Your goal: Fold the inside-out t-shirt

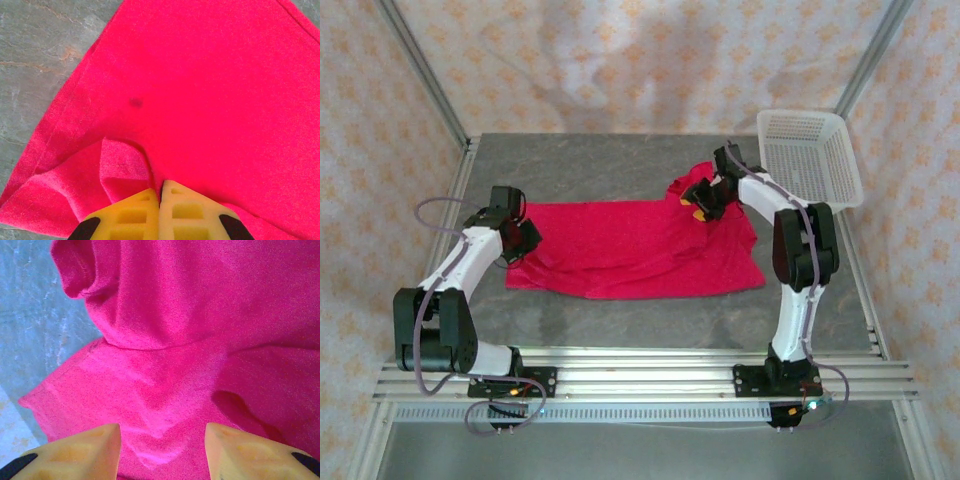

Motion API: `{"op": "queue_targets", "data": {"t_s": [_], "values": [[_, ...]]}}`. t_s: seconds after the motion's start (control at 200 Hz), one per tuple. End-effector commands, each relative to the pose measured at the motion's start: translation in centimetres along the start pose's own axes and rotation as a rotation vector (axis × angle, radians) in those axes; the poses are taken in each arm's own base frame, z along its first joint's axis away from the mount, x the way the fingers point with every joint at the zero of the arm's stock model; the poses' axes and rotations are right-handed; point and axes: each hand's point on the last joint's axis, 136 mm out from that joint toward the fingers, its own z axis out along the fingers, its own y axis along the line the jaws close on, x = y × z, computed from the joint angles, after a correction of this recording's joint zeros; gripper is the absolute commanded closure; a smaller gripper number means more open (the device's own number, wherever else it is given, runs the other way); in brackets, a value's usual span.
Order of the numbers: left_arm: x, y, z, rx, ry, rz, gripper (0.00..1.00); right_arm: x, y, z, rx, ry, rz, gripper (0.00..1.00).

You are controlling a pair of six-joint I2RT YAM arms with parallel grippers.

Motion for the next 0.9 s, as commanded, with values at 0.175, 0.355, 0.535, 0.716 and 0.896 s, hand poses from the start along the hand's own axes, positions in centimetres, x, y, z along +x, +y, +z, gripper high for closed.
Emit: {"op": "queue_targets", "data": {"t_s": [0.175, 0.355, 0.535, 0.716, 0.896], "values": [[-1.1, -1.4, 0.0, 0.027, -0.024, 0.009, 1.0, -0.1, -4.8, -5.4, 0.267, -0.169, -0.178, 0.71], [-1.0, -1.8, 0.0, 0.029, -0.022, 0.019, 1.0, -1.5, -7.1, -4.2, 0.408, -0.161, -0.22, 0.84], [-0.8, -1.6, -0.1, 0.021, -0.024, 0.021, 1.0, -0.3, -5.8, -1.2, 0.359, -0.059, -0.238, 0.62], [-0.6, -1.5, 0.2, 0.018, -0.018, 0.021, 1.0, 1.4, -2.5, 1.6, 0.163, 0.022, -0.162, 0.62], [-0.7, -1.6, 0.4, 0.022, -0.019, 0.018, 1.0, 3.8, 3.4, 2.2, -0.044, 0.049, -0.149, 0.64]]}}
